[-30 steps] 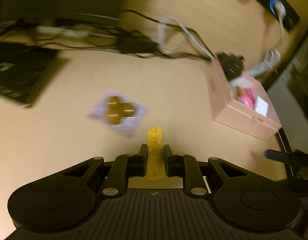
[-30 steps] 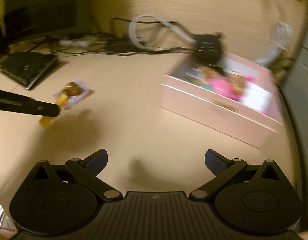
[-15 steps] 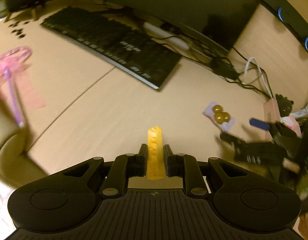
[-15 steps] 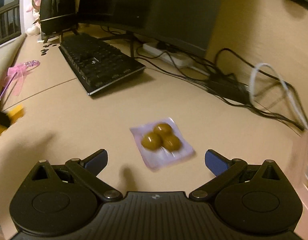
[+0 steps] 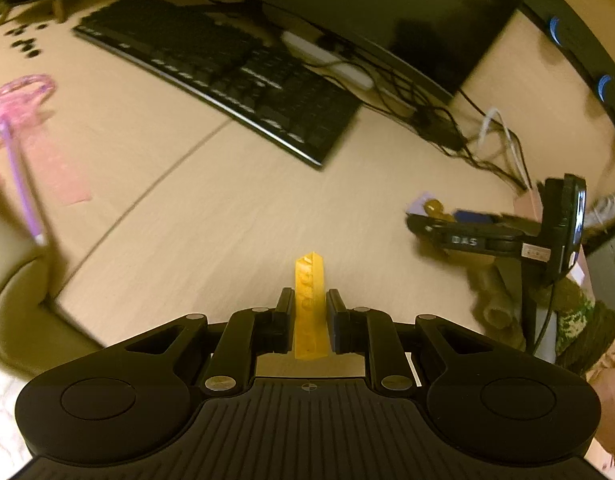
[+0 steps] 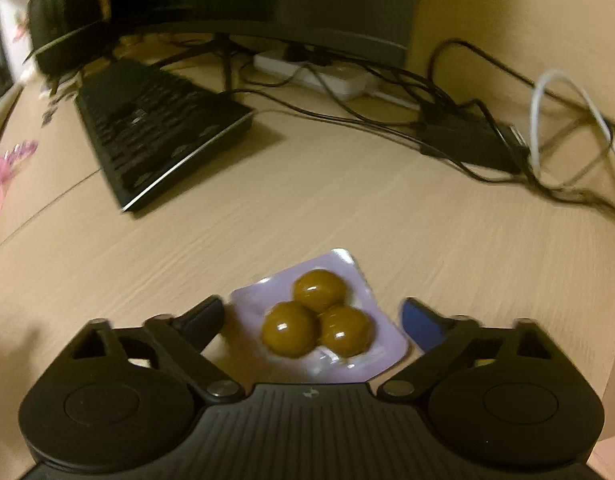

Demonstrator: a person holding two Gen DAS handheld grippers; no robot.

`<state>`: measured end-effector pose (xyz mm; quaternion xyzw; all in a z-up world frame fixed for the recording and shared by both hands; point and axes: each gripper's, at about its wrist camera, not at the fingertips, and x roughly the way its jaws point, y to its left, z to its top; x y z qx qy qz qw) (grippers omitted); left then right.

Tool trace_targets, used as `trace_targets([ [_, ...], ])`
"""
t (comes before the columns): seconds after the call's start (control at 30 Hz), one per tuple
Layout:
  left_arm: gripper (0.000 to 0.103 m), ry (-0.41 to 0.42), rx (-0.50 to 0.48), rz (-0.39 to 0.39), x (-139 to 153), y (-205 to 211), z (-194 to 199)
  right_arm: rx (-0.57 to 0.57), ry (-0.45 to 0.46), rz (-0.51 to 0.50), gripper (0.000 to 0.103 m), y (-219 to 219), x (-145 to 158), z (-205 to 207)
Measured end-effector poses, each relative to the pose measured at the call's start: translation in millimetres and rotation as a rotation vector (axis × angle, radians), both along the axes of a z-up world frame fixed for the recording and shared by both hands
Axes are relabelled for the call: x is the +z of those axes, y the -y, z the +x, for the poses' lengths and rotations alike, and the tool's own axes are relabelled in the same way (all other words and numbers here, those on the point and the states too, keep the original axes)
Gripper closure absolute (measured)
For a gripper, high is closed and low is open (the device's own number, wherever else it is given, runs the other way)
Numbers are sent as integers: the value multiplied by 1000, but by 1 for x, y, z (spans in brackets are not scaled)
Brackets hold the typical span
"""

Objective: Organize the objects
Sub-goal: 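Grasp the purple candy packet with the right gripper while the left carries the brick to the box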

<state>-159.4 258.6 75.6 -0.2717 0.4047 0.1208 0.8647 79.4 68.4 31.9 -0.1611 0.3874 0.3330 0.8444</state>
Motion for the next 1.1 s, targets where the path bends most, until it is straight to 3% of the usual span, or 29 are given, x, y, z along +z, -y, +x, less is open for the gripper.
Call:
trace_targets([
  [0.17,84,4,-101,21,5,9,19,12,8,-31,29,1,12,-24],
  [0.33,84,23,-214,26,8,26,40,-58,11,-24,31,34,32,-52],
  [0.7,84,29,-614,0,5,133,99,-365,29,6,31,183,93,-130],
  [0.87,84,103,-732,-17,27,186,136,-517,74,37,31,246,118,-155],
  [1.1,84,269,-724,38,81,247,214,-585,107,48,31,292,119,-169],
])
